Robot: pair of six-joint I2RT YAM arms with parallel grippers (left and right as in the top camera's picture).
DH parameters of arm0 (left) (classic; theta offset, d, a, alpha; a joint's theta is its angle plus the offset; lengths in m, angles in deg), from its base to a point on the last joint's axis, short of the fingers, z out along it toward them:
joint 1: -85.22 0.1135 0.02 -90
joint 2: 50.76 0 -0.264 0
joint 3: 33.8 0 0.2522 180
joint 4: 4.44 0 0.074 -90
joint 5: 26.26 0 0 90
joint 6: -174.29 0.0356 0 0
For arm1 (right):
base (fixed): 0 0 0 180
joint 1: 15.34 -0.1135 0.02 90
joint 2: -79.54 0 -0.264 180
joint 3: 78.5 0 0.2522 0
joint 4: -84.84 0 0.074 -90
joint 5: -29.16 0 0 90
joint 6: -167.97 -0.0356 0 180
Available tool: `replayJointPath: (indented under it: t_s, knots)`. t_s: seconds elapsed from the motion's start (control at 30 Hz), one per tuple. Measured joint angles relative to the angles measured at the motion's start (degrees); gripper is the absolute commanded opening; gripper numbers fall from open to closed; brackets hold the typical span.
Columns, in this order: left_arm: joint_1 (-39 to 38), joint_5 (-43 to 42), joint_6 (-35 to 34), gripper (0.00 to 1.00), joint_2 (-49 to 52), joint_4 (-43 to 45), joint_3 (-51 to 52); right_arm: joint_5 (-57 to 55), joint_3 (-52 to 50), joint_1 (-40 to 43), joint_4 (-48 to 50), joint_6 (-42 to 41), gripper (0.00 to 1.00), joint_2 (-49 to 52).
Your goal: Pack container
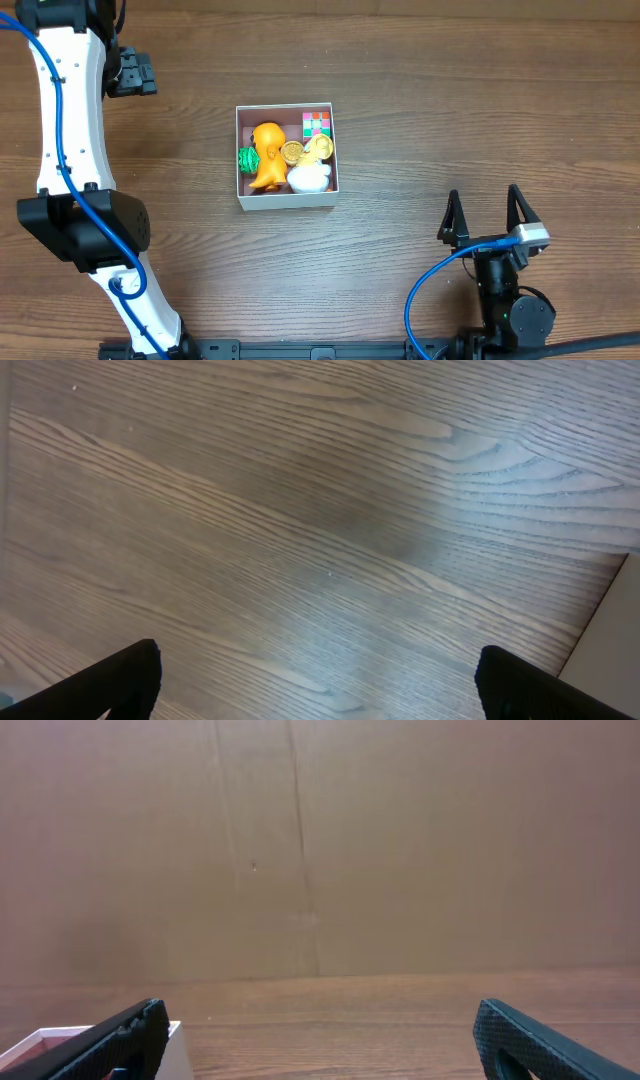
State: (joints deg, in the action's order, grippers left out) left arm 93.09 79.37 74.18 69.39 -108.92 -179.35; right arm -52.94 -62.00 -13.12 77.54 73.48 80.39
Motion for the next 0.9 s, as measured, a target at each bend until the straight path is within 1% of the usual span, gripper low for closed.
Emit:
replayJointPath:
  t_s: [0.13,0.33,0.57,0.9]
  knots:
    - [0.00,0.00,0.00,1.00,0.00,0.00,0.00,0.46,-1.07,0.00,0.17,0.00,1.00,0.00]
    - [0.00,0.00,0.00,1.00,0.00,0.00,0.00,0.76,-1.70,0.00,-2.32,0.00,1.00,0.00]
    - [0.00,0.00,0.00,1.00,0.00,0.02,0.00,0.85,-1.70,0.00,-10.40,-0.02,1.00,0.00]
    - [0.00,0.00,0.00,1.00,0.00,0.00,0.00,0.87,-1.70,0.00,-10.62,0.02,1.00,0.00]
